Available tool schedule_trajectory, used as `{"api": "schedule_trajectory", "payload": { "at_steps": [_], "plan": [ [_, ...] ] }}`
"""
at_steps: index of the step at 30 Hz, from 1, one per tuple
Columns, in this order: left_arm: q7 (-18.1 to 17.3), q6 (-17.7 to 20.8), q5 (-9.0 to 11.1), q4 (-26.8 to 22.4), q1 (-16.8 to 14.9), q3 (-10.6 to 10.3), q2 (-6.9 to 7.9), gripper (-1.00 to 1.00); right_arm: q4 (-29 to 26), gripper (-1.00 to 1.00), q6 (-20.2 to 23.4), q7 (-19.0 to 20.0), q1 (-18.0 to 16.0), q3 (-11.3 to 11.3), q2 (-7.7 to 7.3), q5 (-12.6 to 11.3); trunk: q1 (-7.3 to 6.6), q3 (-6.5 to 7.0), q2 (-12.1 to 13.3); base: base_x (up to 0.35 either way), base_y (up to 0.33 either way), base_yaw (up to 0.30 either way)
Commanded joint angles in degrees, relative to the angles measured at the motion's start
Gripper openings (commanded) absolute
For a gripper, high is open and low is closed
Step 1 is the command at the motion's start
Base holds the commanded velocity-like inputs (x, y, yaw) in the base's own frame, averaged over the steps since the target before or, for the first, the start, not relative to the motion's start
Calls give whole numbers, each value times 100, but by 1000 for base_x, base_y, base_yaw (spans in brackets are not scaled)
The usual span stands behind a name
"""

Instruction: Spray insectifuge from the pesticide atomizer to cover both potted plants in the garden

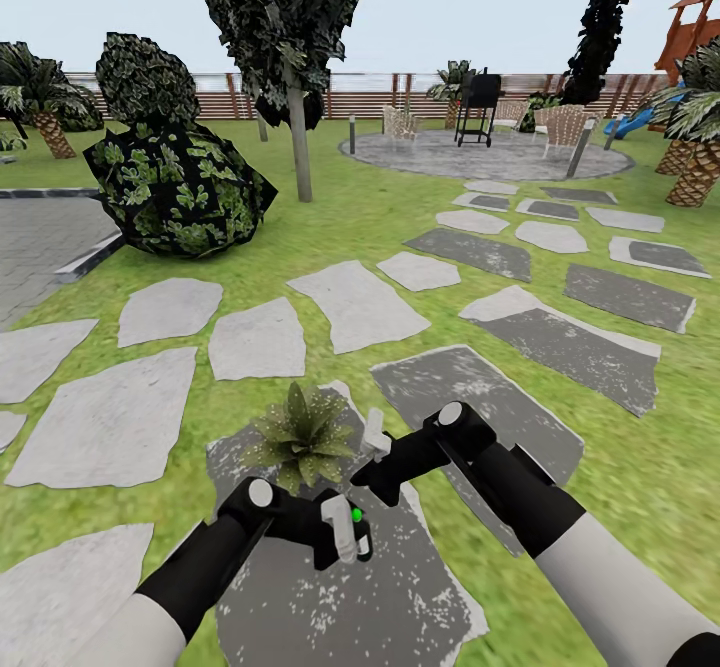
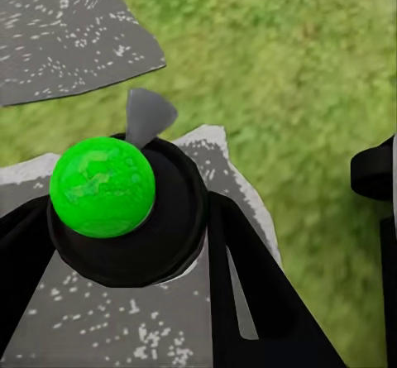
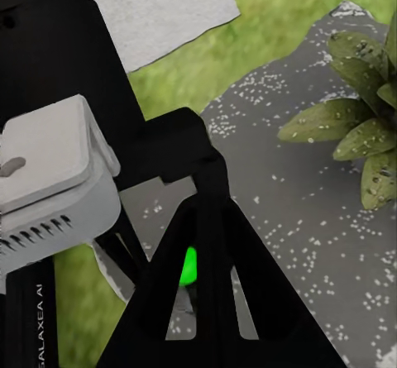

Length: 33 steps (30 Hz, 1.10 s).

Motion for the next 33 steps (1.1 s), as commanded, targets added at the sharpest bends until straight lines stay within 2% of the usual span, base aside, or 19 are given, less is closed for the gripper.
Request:
{"api": "schedule_trajectory", "payload": {
  "at_steps": [1,15,19,26,28,29,30,31,33],
  "plan": [
    [-19,59,-2,-7,-5,-4,6,-100,-10,-100,40,25,-5,5,-2,28,-1,-5,-2,0,0,0],
    [-58,62,22,3,-69,22,8,-100,-10,-100,40,25,-4,5,-2,34,-1,-5,-2,0,0,0],
    [-459,62,24,21,-70,43,8,-100,-10,-100,40,25,-4,5,-2,35,-1,-5,-2,0,0,0],
    [-549,62,28,-1,-72,56,8,-100,-10,-100,40,24,-4,5,-2,35,-1,-5,-2,0,0,0],
    [-585,62,31,-2,-86,217,8,-100,-10,-100,40,23,-4,5,-2,35,-1,-5,-2,0,0,0],
    [-806,62,30,1,-93,448,8,-100,-10,-100,40,24,-5,5,-2,35,-1,-5,-2,0,0,0],
    [-939,62,28,4,-94,568,8,-100,-10,-100,40,23,-5,5,-2,35,-1,-5,-2,0,0,0],
    [-1100,62,26,20,-96,777,8,-100,-10,-100,40,24,-5,5,-2,35,-1,-5,-2,0,0,0],
    [-1175,62,24,29,-96,900,8,-100,-10,-100,40,24,-5,5,-2,35,-1,-5,-2,0,0,0]
  ]
}}
